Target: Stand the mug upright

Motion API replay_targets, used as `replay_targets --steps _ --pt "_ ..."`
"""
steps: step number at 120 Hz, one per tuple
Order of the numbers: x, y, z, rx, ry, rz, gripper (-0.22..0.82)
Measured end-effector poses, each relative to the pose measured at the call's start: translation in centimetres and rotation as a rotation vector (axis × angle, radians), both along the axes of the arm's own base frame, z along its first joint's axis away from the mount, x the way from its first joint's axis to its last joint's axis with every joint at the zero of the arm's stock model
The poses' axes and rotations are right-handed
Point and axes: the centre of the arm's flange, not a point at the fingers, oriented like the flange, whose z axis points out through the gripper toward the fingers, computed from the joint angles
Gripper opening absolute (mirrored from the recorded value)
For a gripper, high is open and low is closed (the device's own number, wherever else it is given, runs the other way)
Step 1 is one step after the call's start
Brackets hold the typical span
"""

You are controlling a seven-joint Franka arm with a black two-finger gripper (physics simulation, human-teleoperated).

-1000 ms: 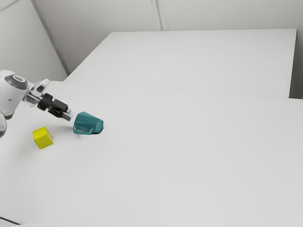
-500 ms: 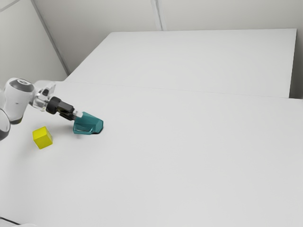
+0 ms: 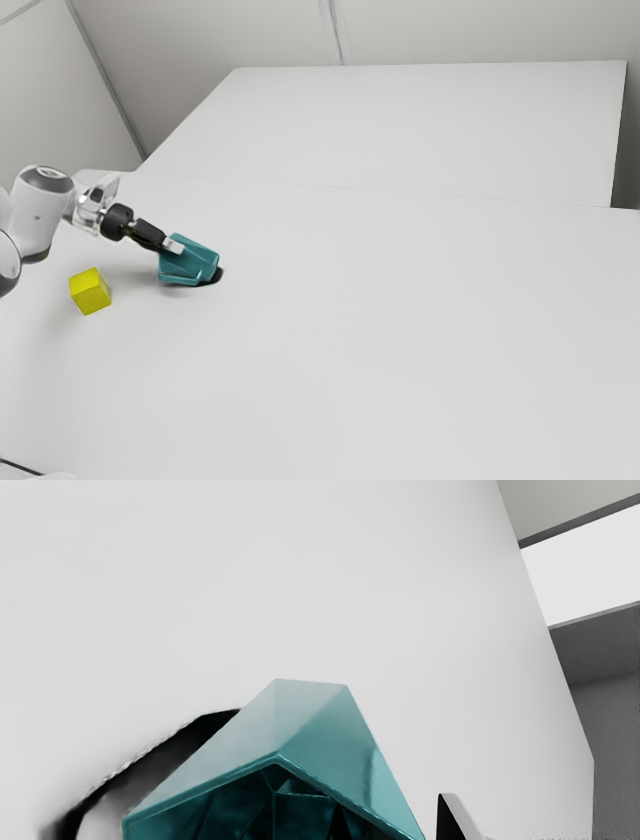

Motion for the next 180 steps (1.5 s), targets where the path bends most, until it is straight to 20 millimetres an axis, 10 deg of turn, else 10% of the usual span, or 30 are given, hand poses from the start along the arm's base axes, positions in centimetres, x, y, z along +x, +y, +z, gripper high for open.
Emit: replay_targets --steps 48,122,180 --pt "0.2 -1.3 1.8 0.019 -0.023 -0.046 -0.16" --pt "-2.5 -22.0 11.9 0.748 -0.143 -0.266 -0.17" --pt "-6.0 -27.9 10.3 0.902 -0.100 -0.150 -0.18"
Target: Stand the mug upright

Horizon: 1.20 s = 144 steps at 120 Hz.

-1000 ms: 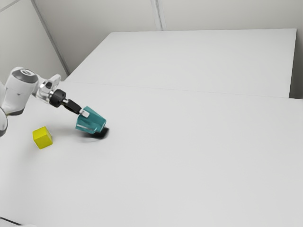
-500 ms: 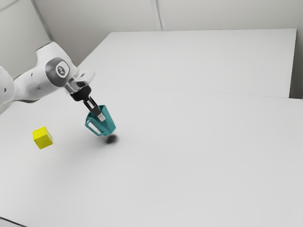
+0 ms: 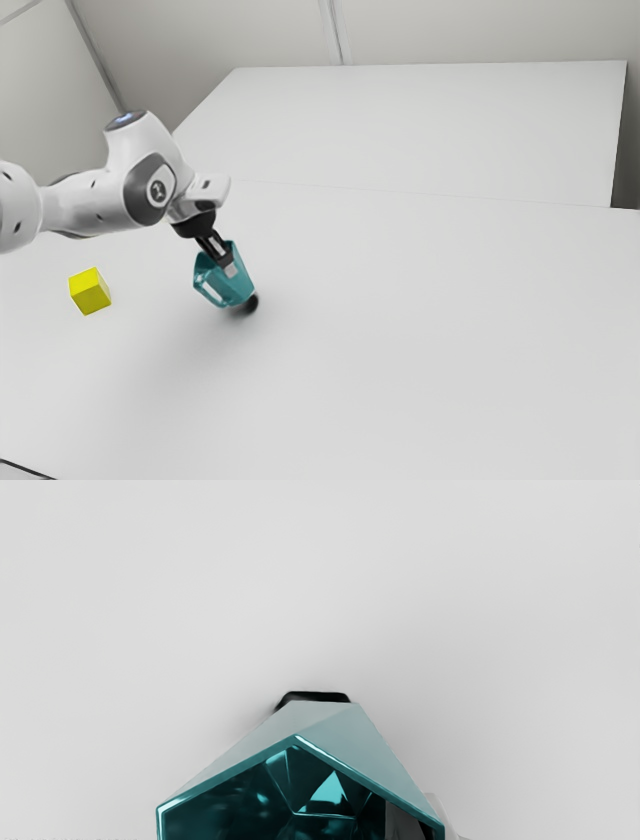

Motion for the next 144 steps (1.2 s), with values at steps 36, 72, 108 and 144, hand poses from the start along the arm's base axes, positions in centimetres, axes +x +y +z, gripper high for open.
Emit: replay_targets --steps 36,72,108,144 --pt "-0.9 -3.5 -2.4 0.000 0.037 0.039 -0.18" --pt "-1.1 -5.4 -3.5 0.002 0.061 0.063 -0.18" --pt "-1.1 -4.6 -3.4 0.010 0.062 0.105 0.33" --pt "-1.5 -4.6 1.8 0.066 -0.028 0.124 0.54"
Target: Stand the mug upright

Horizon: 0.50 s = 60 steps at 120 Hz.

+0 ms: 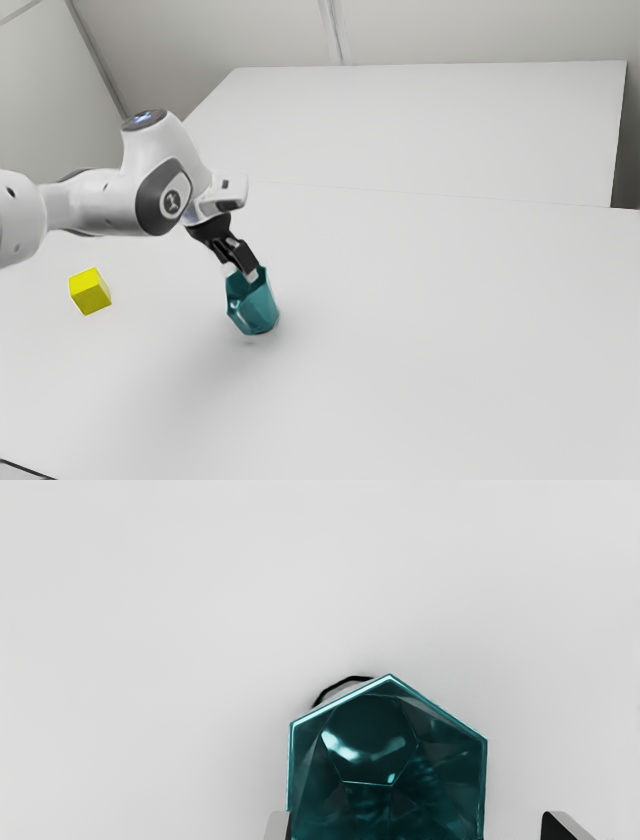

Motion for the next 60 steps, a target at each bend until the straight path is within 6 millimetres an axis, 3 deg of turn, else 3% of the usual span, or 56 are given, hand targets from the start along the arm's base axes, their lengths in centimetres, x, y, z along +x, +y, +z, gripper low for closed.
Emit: replay_targets --steps 12,31,60 --pt "0.6 -0.1 2.7 0.003 -0.017 0.010 0.56" --pt "3.2 0.1 10.5 -0.024 -0.043 0.049 0.59" --pt "4.9 -0.5 19.5 -0.019 -0.052 0.053 0.60"
